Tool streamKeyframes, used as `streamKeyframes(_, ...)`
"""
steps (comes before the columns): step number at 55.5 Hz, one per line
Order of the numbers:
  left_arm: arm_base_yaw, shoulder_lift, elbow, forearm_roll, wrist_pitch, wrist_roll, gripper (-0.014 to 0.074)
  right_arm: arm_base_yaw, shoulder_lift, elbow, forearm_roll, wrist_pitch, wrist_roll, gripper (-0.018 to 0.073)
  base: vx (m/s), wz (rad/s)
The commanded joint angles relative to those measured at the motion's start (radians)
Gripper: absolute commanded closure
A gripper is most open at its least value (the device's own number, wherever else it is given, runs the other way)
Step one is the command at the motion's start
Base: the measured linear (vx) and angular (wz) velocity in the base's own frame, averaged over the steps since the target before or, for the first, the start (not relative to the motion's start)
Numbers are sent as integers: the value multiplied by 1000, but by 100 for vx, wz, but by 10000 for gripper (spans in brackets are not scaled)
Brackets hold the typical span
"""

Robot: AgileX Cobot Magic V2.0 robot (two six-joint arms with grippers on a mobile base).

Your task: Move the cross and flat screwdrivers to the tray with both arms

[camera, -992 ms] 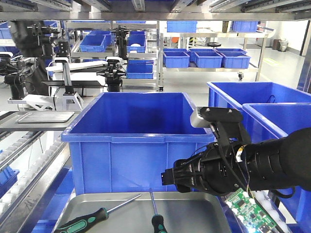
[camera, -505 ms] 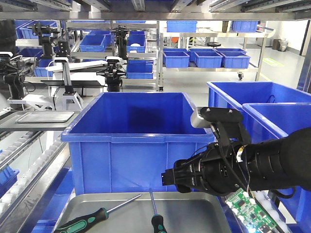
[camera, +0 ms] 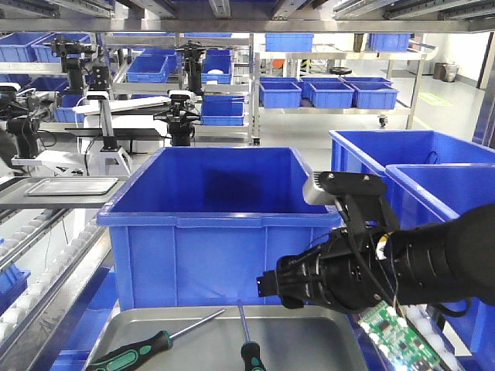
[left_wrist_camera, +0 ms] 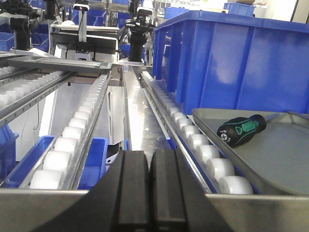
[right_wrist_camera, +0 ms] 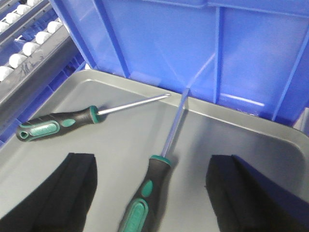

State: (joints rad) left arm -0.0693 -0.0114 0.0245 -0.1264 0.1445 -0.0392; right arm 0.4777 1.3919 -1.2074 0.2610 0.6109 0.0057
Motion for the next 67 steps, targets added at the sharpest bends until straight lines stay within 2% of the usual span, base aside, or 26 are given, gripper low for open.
streamKeyframes(1,-1,0,-23,0,-75,-9,602,-2,-92,5,-25,-79,-6,33,0,0)
streamKeyframes(8,-1,0,-23,0,-75,-9,602,-22,-247,160,-48,-176,56,130,0,0)
streamKeyframes(11,-1,0,-23,0,-75,-9,602,-46,-328,256,-48,-252,97,188,0,0)
streamKeyframes(17,-1,0,-23,0,-75,-9,602,-100,-502,457,-93,-361,114,314,0,0)
streamKeyframes(24,-1,0,-23,0,-75,-9,602,-207,-715,663,-197,-418,114,464,0,0)
streamKeyframes(30,-1,0,-23,0,-75,-9,602,-317,-897,811,-227,-431,114,573,0,0)
streamKeyframes(37,-1,0,-23,-1,-75,-9,602,-410,-1094,953,-280,-432,113,571,0,0)
streamKeyframes(46,-1,0,-23,-1,-75,-9,602,-421,-1314,1094,-354,-447,103,570,0,0)
streamKeyframes(51,-1,0,-23,-1,-75,-9,602,-421,-1416,1179,-360,-460,103,570,0,0)
streamKeyframes(56,-1,-3,-23,-1,-75,-9,602,-421,-1400,1251,-349,-537,125,570,0,0)
streamKeyframes(59,-1,-3,-23,-1,-76,-9,602,-421,-1399,1242,-343,-485,136,570,0,0)
streamKeyframes(67,-1,-3,-23,-1,-75,-9,602,-421,-1399,1245,-327,-489,146,570,0,0)
